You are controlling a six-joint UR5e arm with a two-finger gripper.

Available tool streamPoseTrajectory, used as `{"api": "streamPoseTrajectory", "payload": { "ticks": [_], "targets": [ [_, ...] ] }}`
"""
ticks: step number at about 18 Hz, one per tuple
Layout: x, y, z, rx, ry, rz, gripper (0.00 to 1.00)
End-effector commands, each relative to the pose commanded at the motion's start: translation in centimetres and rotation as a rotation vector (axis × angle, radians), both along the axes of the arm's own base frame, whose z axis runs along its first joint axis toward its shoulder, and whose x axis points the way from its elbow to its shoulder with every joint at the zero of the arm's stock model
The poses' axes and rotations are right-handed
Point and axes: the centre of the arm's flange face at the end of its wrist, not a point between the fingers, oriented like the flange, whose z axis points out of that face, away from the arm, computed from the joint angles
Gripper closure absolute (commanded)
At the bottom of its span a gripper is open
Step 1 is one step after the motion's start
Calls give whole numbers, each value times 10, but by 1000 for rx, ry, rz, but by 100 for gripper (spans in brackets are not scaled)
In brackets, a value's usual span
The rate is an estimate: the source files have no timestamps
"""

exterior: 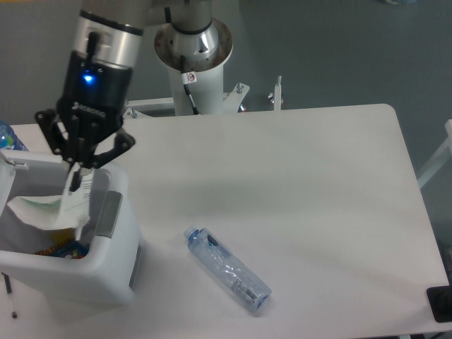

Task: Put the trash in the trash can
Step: 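Open the gripper to drop the paper into the bin, then move the gripper back over the clear plastic bottle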

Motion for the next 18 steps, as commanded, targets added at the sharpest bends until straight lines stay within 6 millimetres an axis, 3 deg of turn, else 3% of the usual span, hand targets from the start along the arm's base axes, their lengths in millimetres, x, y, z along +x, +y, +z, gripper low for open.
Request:
{"api": "streamPoseTrajectory", "payload": {
  "ticks": [1, 3, 5, 8, 13, 16, 18],
  "targets": [
    [-1, 1, -2, -1, 1, -2, 26],
    [-1, 3, -6, -8, -2, -3, 15],
    [-6, 9, -24, -36, -17, -1, 9],
    [-17, 17, -44, -65, -51, 22, 8],
    [-97, 5, -54, -74, -114, 190, 6],
    [-132, -9, -55, -71, -121, 247, 6],
    [-149, -10, -68, -87, -132, 269, 5]
  ]
}}
